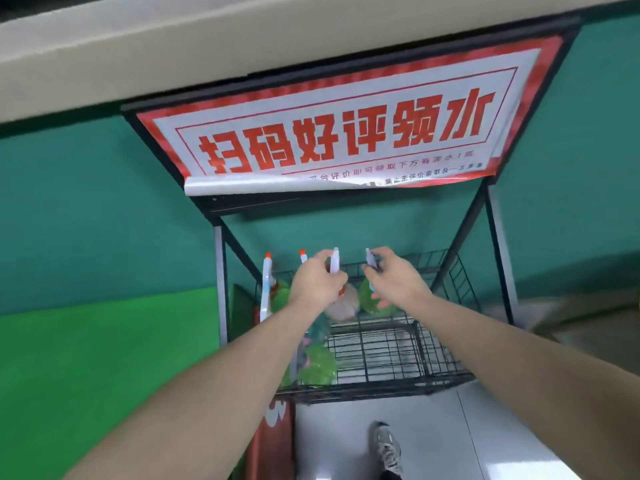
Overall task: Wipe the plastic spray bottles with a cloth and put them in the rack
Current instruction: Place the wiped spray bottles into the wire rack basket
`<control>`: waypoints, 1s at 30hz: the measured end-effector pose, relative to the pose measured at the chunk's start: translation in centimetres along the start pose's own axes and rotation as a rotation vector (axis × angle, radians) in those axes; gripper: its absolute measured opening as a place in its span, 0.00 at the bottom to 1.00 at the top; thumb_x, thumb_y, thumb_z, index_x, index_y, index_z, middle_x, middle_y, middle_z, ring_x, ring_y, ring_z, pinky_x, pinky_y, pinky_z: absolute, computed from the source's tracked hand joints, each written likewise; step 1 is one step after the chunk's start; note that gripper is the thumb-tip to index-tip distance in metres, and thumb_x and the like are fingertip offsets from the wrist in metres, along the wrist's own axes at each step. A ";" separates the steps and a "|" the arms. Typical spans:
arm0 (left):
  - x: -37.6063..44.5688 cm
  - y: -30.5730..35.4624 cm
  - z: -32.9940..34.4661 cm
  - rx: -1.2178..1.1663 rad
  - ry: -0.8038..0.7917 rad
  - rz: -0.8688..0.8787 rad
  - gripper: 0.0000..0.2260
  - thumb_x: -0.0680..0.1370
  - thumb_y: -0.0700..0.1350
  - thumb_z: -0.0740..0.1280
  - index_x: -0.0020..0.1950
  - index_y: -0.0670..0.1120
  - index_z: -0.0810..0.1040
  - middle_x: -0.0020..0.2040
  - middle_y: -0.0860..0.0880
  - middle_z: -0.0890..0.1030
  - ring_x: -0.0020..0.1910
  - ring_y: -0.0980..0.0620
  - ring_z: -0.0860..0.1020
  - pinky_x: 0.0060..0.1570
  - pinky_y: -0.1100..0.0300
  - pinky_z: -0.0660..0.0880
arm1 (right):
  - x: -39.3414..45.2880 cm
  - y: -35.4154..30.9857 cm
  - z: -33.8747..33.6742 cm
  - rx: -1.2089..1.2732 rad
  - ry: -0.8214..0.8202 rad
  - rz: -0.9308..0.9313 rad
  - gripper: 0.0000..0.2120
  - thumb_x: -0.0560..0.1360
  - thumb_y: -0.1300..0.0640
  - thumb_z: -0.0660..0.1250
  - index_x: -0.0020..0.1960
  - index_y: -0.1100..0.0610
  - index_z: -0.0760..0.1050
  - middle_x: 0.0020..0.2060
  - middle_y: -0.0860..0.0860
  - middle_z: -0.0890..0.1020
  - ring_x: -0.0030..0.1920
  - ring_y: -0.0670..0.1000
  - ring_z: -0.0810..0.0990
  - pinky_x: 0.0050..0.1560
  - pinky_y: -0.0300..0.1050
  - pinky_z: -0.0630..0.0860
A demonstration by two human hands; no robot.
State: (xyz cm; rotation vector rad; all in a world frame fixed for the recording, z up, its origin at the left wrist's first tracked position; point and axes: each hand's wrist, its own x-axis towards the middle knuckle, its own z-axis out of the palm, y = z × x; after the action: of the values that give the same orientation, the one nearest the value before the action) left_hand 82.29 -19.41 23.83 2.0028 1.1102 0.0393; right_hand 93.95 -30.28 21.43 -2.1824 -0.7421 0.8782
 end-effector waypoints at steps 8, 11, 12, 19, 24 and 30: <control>5.1 -0.5 3.0 0.069 0.005 -0.117 0.23 0.76 0.40 0.67 0.72 0.46 0.73 0.46 0.42 0.84 0.44 0.43 0.82 0.39 0.56 0.76 | 5.9 2.8 1.9 0.056 -0.010 0.019 0.16 0.81 0.49 0.63 0.68 0.52 0.69 0.46 0.52 0.85 0.39 0.57 0.86 0.45 0.58 0.84; 6.1 -0.5 4.0 0.107 -0.006 -0.135 0.23 0.76 0.41 0.68 0.71 0.46 0.73 0.47 0.44 0.83 0.45 0.44 0.81 0.39 0.56 0.76 | 7.2 3.8 2.1 0.035 -0.008 0.024 0.17 0.81 0.48 0.63 0.67 0.50 0.69 0.46 0.53 0.85 0.42 0.58 0.85 0.48 0.56 0.82; 6.3 -0.7 4.3 0.111 -0.006 -0.138 0.22 0.76 0.41 0.68 0.71 0.47 0.73 0.48 0.44 0.83 0.46 0.44 0.82 0.43 0.55 0.78 | 7.4 4.1 2.1 0.020 -0.008 0.025 0.17 0.81 0.48 0.63 0.68 0.51 0.68 0.46 0.52 0.84 0.42 0.57 0.84 0.49 0.54 0.81; 7.7 -1.5 5.7 0.032 0.061 -0.153 0.22 0.76 0.43 0.70 0.71 0.50 0.74 0.49 0.47 0.84 0.46 0.45 0.83 0.48 0.51 0.81 | 8.8 5.6 1.8 -0.001 -0.007 0.026 0.17 0.82 0.49 0.63 0.69 0.51 0.68 0.45 0.52 0.84 0.46 0.57 0.83 0.45 0.47 0.74; 8.2 -1.5 6.5 0.007 -0.031 -0.208 0.24 0.78 0.43 0.70 0.73 0.50 0.70 0.49 0.49 0.82 0.47 0.49 0.80 0.41 0.59 0.74 | 8.9 5.8 1.9 0.032 -0.014 0.010 0.17 0.82 0.50 0.63 0.69 0.51 0.68 0.44 0.50 0.83 0.43 0.54 0.82 0.44 0.47 0.75; 8.4 -1.8 6.0 0.003 -0.044 -0.254 0.22 0.78 0.41 0.68 0.72 0.50 0.71 0.44 0.50 0.80 0.43 0.49 0.79 0.36 0.59 0.71 | 9.1 5.5 1.8 0.065 -0.009 0.017 0.19 0.82 0.50 0.63 0.71 0.51 0.68 0.49 0.52 0.84 0.47 0.55 0.82 0.48 0.46 0.75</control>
State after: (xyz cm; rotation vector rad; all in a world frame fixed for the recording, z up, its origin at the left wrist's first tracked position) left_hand 88.46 -16.80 15.80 1.8420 1.3283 -0.1376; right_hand 99.56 -26.68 12.87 -2.1319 -0.6902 0.9090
